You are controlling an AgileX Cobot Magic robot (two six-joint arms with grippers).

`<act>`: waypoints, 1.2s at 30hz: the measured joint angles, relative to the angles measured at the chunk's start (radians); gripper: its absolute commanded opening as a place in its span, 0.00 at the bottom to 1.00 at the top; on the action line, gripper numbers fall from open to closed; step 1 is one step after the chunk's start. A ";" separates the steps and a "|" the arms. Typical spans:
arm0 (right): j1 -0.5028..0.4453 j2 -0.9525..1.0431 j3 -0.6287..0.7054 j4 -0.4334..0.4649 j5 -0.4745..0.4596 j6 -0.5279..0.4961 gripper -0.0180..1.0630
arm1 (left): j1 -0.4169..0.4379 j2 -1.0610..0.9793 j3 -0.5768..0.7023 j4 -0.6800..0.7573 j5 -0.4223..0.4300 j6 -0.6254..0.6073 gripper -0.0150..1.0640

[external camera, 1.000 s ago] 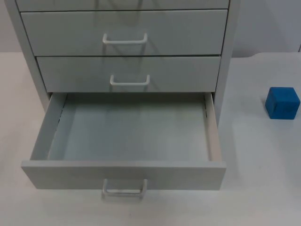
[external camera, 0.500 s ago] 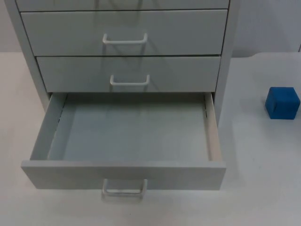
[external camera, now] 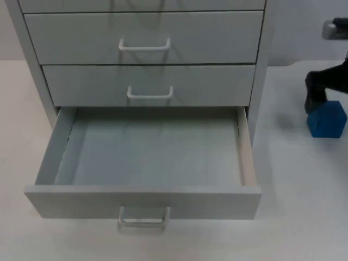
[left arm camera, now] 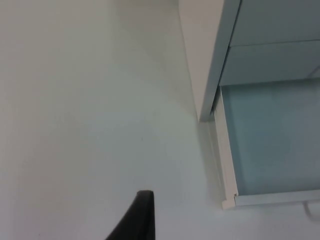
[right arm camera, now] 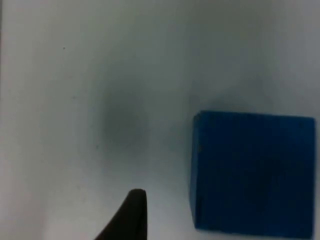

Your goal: Open the drawer with the left hand, place the block into the drawer with the right hand, then close the drawer with the left hand.

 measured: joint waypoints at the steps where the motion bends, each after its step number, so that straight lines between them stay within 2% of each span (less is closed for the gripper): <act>1: 0.000 0.023 -0.003 -0.006 -0.019 0.007 0.98 | 0.000 0.000 0.000 0.000 0.001 0.000 0.99; 5: 0.000 0.077 -0.003 -0.020 -0.069 0.022 0.94 | 0.000 0.000 0.000 0.000 0.003 0.000 0.99; 7: 0.000 0.087 -0.003 -0.022 -0.084 0.022 0.86 | 0.000 0.000 0.000 0.000 0.003 0.000 0.99; 9: 0.000 0.099 -0.003 -0.022 -0.107 0.024 0.83 | 0.000 0.000 0.000 0.000 0.003 0.000 0.99; 12: 0.000 0.104 -0.003 -0.022 -0.119 0.024 0.54 | 0.000 0.000 0.000 0.000 0.003 0.000 0.99; 13: 0.000 0.104 -0.003 -0.022 -0.128 0.024 0.54 | 0.000 0.000 0.000 0.000 0.003 0.000 0.99; 17: 0.000 0.102 -0.003 -0.032 -0.134 0.026 0.04 | 0.000 0.000 0.000 0.000 0.003 0.000 0.99; 23: 0.000 0.039 -0.003 -0.048 -0.103 0.026 0.02 | 0.000 0.000 0.000 0.002 0.003 0.000 0.99; 27: 0.000 -0.060 -0.003 -0.050 -0.032 0.026 0.02 | 0.000 0.000 0.000 0.004 0.003 0.000 0.99; 32: 0.000 -0.203 0.002 -0.054 0.116 0.024 0.02 | 0.000 0.000 0.000 0.005 0.003 0.000 0.99; 36: 0.008 -0.287 0.058 -0.057 0.133 0.024 0.02 | 0.000 0.000 0.000 0.005 0.003 0.000 0.99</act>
